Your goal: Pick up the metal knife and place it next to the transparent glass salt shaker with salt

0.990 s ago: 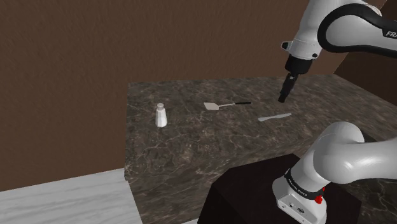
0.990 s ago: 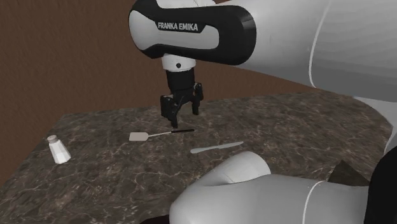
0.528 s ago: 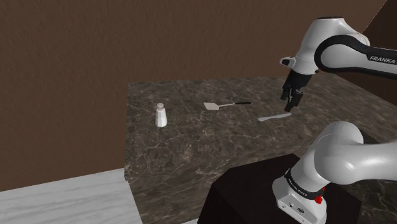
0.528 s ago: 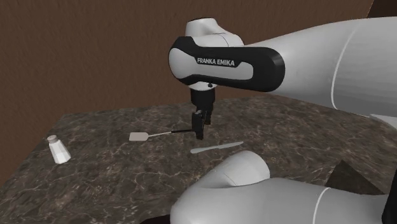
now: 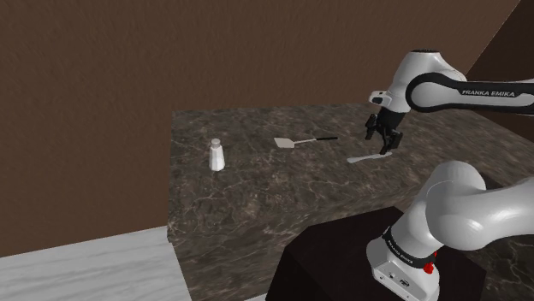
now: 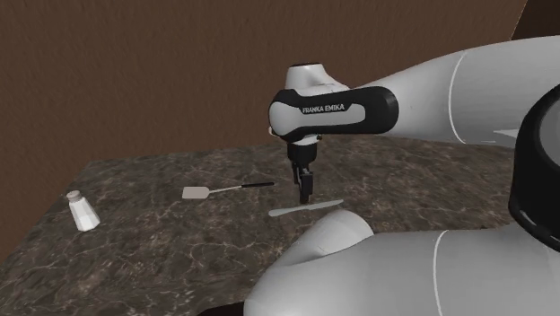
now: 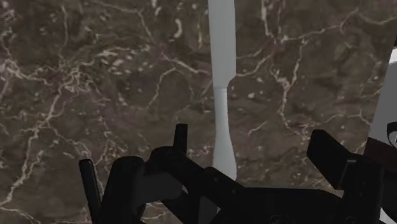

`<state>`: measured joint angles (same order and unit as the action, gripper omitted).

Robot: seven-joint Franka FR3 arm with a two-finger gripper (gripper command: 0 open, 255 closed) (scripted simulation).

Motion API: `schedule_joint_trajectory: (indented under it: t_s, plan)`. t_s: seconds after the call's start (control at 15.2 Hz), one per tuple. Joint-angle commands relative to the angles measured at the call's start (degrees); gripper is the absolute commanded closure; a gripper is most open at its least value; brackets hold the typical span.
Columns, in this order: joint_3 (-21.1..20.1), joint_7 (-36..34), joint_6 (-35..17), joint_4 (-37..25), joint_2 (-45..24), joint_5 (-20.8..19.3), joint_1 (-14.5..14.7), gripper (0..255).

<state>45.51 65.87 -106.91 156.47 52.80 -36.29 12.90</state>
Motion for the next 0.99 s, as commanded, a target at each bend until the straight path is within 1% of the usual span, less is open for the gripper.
schedule_joint_trajectory:
  t_s: [0.0,0.53,0.92]
  plan:
    - [4.62,6.05,-2.70,-0.51,-1.92,-2.61,1.85,0]
    - [9.50,5.35,-9.51,2.85,-5.16,-6.24,2.27,0]
    - [9.50,5.35,-9.51,2.85,-5.15,-6.24,2.27,0]
